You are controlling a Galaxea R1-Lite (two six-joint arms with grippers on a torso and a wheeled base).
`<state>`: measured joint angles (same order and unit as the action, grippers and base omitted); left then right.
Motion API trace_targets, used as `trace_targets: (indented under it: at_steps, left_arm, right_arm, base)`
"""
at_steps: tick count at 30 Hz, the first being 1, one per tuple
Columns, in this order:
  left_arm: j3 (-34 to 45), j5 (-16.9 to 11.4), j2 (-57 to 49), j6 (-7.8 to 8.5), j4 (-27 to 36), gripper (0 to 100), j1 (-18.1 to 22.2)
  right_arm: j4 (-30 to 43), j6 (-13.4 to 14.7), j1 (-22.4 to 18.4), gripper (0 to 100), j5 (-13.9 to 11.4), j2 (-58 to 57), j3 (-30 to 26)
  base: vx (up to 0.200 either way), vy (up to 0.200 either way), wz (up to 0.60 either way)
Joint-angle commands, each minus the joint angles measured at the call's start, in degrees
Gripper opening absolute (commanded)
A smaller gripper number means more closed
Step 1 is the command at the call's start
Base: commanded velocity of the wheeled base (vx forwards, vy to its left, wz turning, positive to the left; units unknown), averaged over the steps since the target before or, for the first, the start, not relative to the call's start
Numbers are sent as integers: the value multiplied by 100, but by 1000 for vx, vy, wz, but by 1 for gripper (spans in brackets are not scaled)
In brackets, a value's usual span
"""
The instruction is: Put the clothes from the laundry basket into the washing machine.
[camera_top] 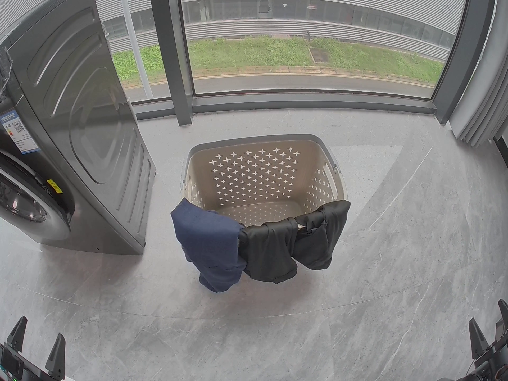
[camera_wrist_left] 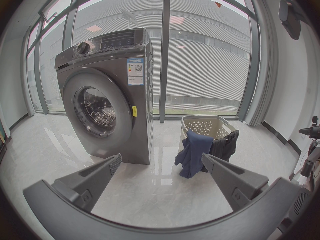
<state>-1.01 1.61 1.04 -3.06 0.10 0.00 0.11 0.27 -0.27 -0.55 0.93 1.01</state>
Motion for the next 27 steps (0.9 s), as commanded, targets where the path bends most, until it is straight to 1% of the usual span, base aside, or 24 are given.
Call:
trace_targets:
  at_steps: [1,27]
  left_arm:
    - [92,-3,-60,-2,-1,100,0]
    - [92,6,-60,-19,-1,100,0]
  right_arm:
    - [-2,0,0,100,2,-84,-92]
    - [7,0,0,100,-7,-84,-92]
  base:
    - [0,200,0]
    - [0,200,0]
